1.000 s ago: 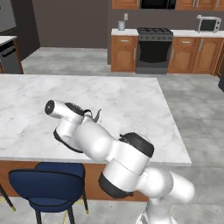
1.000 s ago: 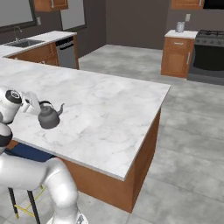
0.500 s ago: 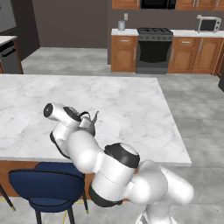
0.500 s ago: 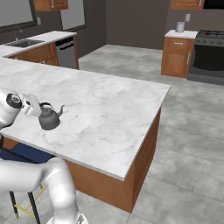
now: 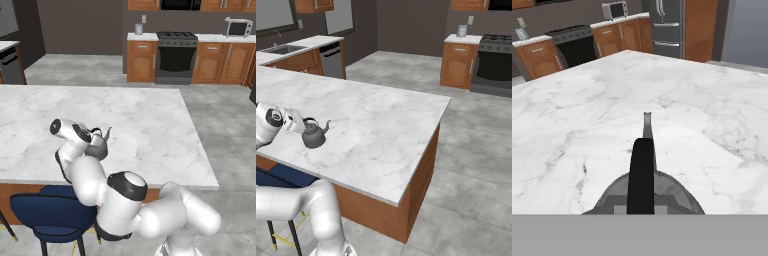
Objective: The kettle is done boiling. Turn off the stove, then wait for 300 timesteps before moving the kettle to the dining table.
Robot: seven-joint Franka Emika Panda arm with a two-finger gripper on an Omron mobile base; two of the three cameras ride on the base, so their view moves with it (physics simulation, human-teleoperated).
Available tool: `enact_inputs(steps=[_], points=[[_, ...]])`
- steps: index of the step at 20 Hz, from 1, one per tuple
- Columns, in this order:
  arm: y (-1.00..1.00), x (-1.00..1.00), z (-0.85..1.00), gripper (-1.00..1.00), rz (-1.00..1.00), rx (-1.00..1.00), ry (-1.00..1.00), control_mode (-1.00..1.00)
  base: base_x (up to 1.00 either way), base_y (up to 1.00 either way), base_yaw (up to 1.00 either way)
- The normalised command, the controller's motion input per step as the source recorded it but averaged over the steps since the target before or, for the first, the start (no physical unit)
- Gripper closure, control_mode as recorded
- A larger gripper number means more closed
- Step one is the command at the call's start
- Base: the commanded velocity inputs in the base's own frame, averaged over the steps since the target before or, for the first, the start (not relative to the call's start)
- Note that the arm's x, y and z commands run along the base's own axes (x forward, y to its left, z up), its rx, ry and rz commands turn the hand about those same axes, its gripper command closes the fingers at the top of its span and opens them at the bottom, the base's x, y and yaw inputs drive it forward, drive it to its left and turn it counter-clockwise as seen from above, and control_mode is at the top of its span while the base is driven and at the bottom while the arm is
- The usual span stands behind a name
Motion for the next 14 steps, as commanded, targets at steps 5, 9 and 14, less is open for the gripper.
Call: enact_inputs(steps=[5, 9, 14], points=[[0.04, 0.13, -0.23, 1.00, 0.03, 0.00, 0.00, -1.00, 0.00, 0.00, 0.00], [0.06, 0.11, -0.22, 1.00, 0.04, 0.01, 0.00, -1.00, 0.00, 0.00, 0.00], [0.05, 0.08, -0.20, 1.00, 0.03, 0.00, 0.00, -1.00, 0.00, 0.00, 0.00]])
